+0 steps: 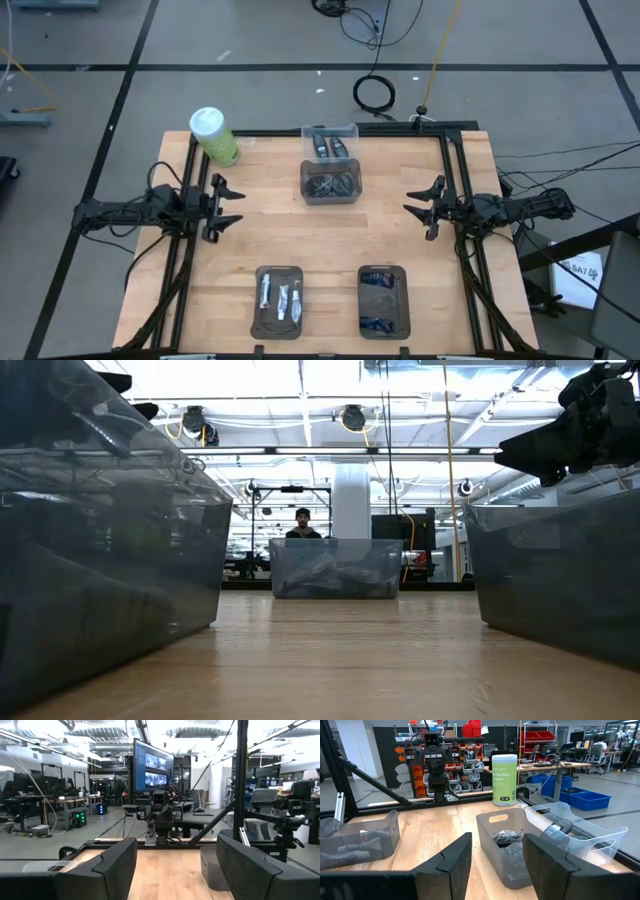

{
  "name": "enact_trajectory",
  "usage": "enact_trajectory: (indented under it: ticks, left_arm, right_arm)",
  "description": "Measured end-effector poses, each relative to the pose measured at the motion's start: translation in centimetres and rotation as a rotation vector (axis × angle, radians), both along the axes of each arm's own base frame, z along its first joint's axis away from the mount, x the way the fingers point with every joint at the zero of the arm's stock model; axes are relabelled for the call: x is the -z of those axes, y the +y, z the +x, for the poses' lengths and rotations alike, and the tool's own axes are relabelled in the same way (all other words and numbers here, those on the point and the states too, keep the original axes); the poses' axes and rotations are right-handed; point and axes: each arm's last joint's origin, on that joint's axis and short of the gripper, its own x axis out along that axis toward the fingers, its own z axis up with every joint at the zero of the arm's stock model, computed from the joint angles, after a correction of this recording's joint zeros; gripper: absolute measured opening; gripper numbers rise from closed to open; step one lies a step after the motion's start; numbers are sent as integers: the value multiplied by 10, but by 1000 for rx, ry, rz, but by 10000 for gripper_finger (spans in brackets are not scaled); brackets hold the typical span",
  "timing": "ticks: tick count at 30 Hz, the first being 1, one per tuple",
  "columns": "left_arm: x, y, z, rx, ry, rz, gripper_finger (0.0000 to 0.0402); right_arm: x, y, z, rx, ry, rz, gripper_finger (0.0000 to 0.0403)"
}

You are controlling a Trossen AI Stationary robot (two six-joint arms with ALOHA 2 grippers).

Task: Pick & Place Travel size toiletries
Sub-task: Return to Home Position

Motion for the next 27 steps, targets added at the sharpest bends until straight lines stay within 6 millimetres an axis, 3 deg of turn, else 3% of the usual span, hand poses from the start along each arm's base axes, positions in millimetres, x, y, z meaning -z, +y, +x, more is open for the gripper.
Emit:
enact_trajectory:
  ticks: [27]
  left_arm:
    - [22, 1, 4, -33, 199, 0, 267]
  right_arm:
    - [0, 0, 0, 0, 0, 0, 164]
